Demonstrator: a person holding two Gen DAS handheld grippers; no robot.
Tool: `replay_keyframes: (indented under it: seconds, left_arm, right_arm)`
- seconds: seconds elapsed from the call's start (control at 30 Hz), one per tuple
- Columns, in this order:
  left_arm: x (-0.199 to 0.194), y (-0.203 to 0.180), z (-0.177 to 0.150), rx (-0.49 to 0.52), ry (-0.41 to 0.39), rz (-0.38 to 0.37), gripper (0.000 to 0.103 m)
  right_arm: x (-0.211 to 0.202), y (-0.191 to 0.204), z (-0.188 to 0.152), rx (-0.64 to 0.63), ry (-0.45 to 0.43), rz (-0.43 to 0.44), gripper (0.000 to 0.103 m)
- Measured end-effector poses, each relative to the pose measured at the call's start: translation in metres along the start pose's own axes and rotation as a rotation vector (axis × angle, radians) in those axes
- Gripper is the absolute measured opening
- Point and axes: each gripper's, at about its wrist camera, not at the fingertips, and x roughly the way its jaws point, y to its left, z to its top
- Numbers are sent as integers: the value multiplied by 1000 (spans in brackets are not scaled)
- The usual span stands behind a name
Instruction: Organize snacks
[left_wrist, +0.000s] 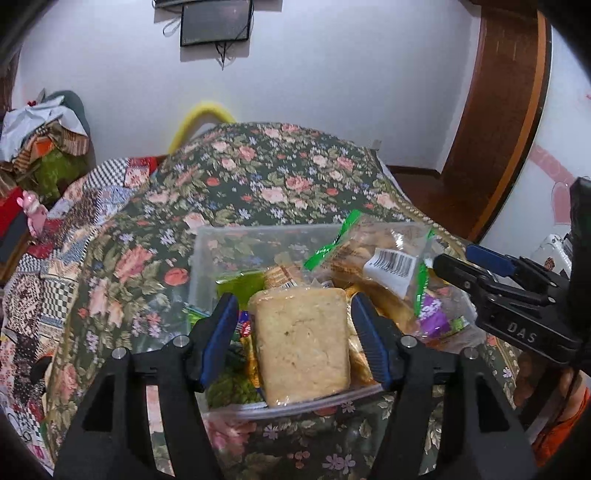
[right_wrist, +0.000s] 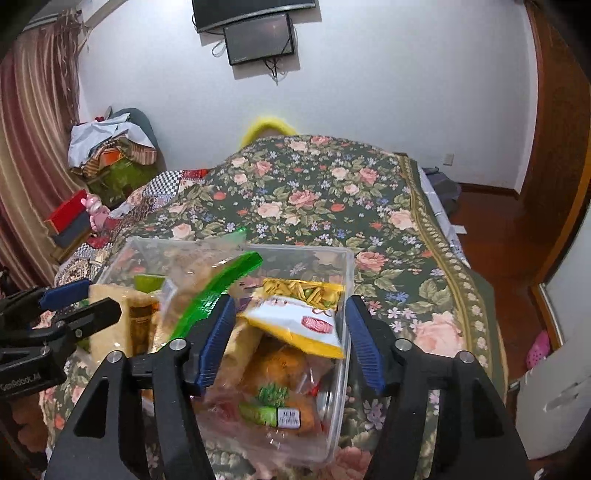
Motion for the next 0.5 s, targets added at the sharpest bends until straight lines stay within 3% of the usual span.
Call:
replay_keyframes:
  seconds: [0.17,0.5]
  left_arm:
    - [-38,0,1,3,-67,1,63]
    - [-152,-4,-8,21,-275,-9,66]
  right_arm:
    - [-42,11,-2,-29,-84,-30,60]
    - [-143,38,-6,-29,-224,23,60]
